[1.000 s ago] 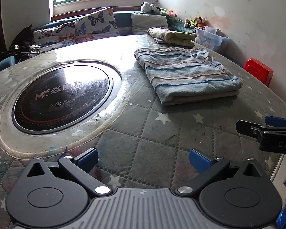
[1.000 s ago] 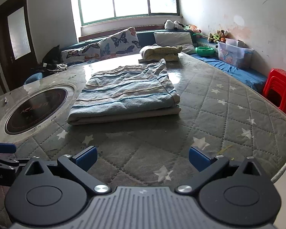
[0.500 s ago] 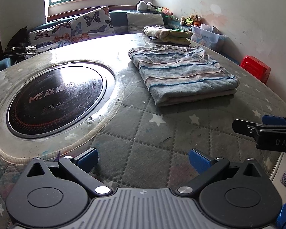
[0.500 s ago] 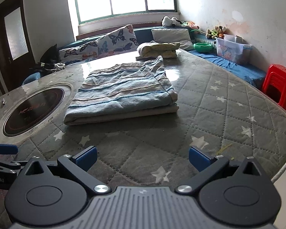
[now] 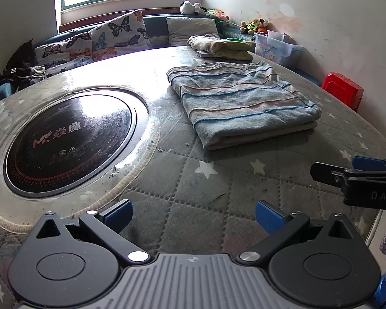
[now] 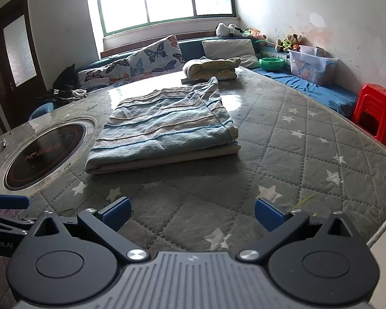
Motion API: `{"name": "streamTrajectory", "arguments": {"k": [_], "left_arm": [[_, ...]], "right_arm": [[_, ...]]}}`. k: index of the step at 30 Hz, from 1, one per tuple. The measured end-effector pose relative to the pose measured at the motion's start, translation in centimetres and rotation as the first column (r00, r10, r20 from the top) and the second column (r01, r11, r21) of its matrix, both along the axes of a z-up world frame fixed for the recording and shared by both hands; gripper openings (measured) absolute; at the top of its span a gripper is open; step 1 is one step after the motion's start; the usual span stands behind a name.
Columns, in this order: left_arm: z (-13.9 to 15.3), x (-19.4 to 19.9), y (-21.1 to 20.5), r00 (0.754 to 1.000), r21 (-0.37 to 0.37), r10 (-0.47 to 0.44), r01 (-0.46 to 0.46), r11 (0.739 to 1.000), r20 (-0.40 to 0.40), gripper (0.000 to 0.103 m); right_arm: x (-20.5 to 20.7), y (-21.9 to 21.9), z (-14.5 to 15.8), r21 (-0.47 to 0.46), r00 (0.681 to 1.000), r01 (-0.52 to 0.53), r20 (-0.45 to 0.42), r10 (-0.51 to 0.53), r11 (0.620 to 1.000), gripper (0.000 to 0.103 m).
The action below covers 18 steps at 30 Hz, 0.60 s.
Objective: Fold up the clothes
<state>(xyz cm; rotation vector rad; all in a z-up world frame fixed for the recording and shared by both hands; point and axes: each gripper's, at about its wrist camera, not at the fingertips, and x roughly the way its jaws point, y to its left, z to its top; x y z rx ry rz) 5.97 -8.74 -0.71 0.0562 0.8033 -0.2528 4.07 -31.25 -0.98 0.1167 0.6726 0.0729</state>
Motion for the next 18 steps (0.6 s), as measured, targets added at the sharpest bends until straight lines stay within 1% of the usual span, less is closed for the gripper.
{"name": "streamTrajectory", "arguments": {"k": [7, 18], "left_arm": [[-0.15, 0.42, -0.1, 1.0, 0.007, 0.003, -0.003, 1.0, -0.006, 0.103], [-0.22, 0.97, -0.47, 1.0, 0.012, 0.0, 0.0, 1.0, -0.014, 0.103]], "right_arm": [[0.39, -0.24, -0.27, 0.014, 1.0, 0.01, -0.02, -0.009, 1.0, 0.103], [0.85, 0.32, -0.42, -0.01, 1.0, -0.012, -0.027, 0.012, 1.0, 0.103]]}}
